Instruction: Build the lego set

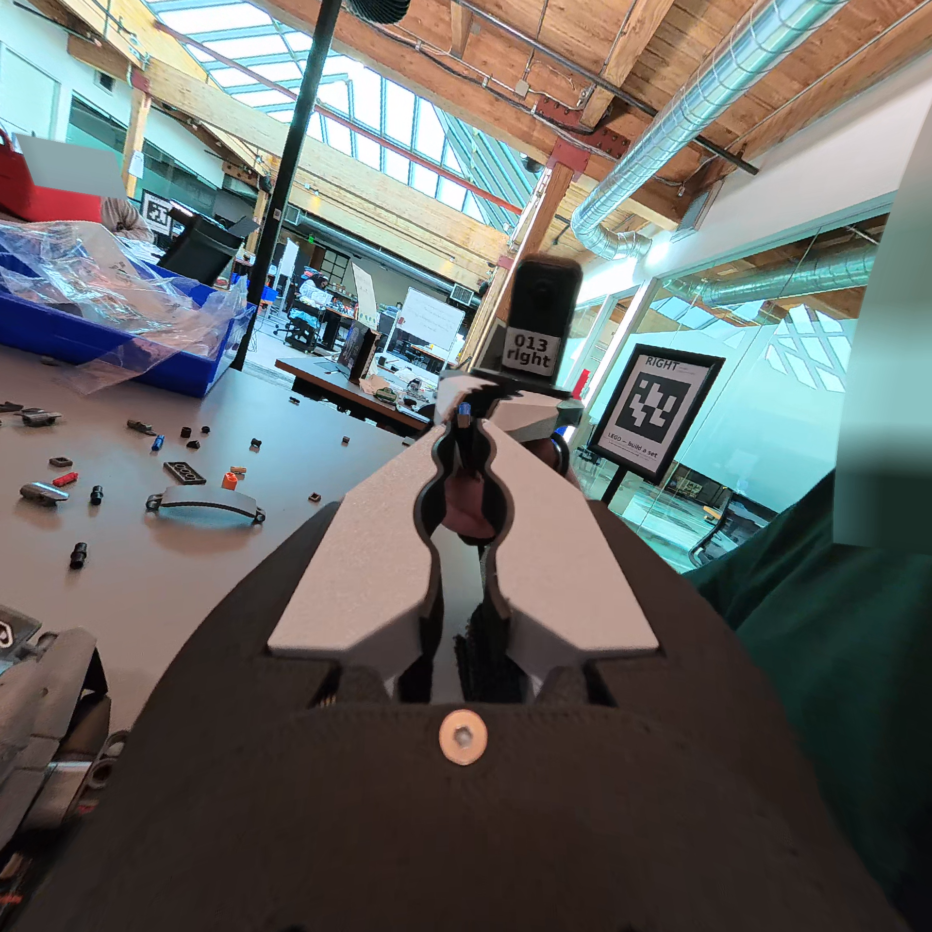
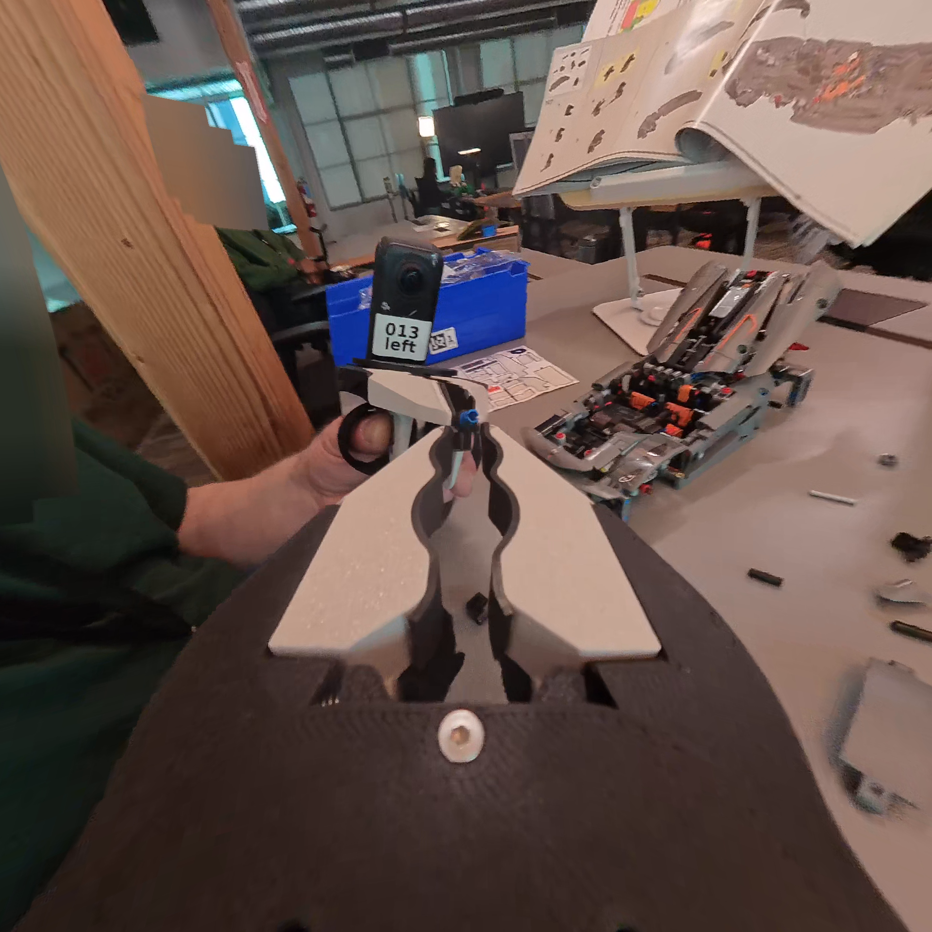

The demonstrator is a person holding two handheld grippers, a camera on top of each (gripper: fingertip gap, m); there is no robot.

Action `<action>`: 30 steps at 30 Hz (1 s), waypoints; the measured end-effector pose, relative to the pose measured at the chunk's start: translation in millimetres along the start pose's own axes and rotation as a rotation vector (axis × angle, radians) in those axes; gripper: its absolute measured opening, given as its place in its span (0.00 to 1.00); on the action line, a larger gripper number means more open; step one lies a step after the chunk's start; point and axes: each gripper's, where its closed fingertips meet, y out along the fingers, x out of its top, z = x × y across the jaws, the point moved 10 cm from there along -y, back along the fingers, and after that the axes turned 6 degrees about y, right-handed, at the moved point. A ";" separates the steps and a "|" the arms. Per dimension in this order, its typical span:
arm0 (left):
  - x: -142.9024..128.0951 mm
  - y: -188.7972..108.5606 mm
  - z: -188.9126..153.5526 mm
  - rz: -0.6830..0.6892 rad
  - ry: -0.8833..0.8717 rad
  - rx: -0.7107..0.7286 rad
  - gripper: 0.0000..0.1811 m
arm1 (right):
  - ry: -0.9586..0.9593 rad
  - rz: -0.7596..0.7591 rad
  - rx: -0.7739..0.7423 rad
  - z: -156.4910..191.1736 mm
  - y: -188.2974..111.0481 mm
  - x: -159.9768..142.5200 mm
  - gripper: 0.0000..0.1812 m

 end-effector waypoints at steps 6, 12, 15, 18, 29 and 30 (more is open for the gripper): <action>-3.8 4.0 2.2 0.015 -0.024 -0.011 0.03 | 0.097 -0.017 0.058 -6.9 -5.1 -5.4 0.02; -6.4 7.4 3.1 0.052 0.001 0.012 0.03 | 0.164 -0.039 0.057 -14.5 -11.9 -12.9 0.00; -8.2 8.6 3.8 0.081 0.015 0.022 0.03 | 0.163 -0.022 0.054 -14.4 -12.3 -16.7 0.00; -9.2 9.3 5.3 0.092 0.025 0.049 0.03 | 0.127 -0.018 0.003 -14.4 -13.6 -19.2 0.00; -15.2 17.6 8.1 0.002 -0.092 0.091 0.03 | -0.338 0.077 -0.473 24.3 3.9 -19.2 0.12; -15.8 18.0 7.8 -0.008 -0.094 0.102 0.03 | -0.343 0.071 -0.497 24.7 5.0 -19.8 0.11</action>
